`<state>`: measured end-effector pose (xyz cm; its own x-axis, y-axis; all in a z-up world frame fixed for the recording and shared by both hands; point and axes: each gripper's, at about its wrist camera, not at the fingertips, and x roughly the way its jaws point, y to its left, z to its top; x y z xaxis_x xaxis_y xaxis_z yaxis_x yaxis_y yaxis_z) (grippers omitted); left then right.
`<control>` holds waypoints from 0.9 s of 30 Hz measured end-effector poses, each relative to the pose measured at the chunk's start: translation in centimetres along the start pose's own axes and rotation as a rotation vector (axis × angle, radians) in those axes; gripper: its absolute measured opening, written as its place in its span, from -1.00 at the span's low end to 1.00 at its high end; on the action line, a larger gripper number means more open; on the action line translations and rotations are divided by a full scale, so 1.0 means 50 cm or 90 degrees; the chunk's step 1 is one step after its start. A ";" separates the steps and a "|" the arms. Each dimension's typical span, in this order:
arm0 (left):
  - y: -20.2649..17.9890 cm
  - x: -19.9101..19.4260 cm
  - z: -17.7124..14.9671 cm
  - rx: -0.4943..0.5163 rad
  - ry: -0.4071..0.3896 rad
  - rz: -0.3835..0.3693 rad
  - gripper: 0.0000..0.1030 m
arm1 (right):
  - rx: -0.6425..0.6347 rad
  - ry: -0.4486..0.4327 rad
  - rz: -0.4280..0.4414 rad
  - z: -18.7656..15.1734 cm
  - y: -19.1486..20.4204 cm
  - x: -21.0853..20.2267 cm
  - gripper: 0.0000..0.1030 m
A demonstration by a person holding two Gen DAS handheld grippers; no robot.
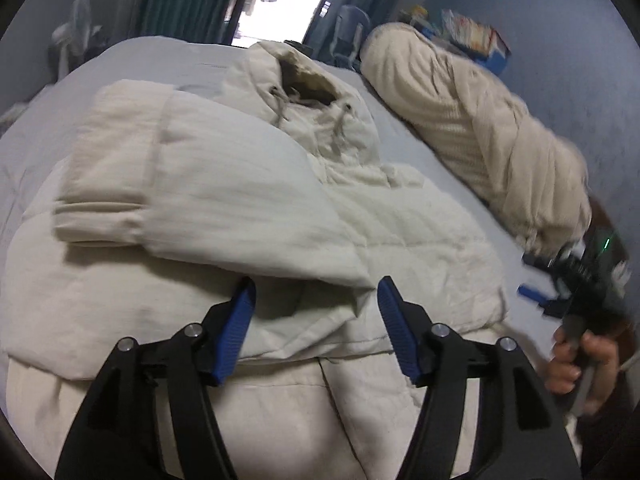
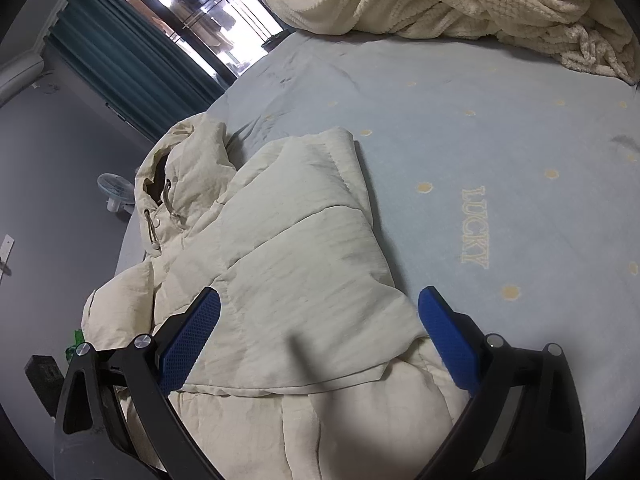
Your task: Fold large clothes
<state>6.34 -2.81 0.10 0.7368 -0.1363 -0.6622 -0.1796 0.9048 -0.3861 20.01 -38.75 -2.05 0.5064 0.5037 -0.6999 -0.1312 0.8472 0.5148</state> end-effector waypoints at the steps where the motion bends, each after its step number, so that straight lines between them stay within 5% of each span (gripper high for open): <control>1: 0.011 -0.002 0.007 -0.021 -0.005 -0.007 0.18 | 0.000 -0.001 0.001 0.000 0.000 -0.001 0.85; 6: 0.077 -0.003 0.036 -0.147 -0.034 -0.040 0.17 | 0.001 -0.003 0.001 0.001 -0.001 -0.003 0.85; 9: 0.076 0.006 0.056 -0.154 -0.051 -0.021 -0.46 | 0.001 -0.002 0.001 0.001 -0.001 -0.002 0.85; 11: 0.063 0.004 0.068 -0.140 -0.071 -0.009 -0.63 | 0.004 -0.003 0.002 0.001 -0.001 -0.003 0.85; 20: -0.164 0.013 0.084 0.155 -0.107 0.032 -0.73 | 0.016 -0.007 0.012 0.002 -0.006 -0.007 0.85; 23: -0.255 0.046 0.046 0.272 -0.077 0.027 -0.73 | 0.022 -0.009 0.014 0.003 -0.009 -0.010 0.85; 27: -0.309 0.115 -0.017 0.350 0.016 0.036 -0.73 | 0.025 -0.008 0.015 0.004 -0.013 -0.011 0.85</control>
<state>12.81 -17.94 1.70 0.7192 -0.0843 -0.6896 0.1530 0.9875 0.0388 19.97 -39.61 -1.92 0.5147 0.5213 -0.6807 -0.1097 0.8275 0.5507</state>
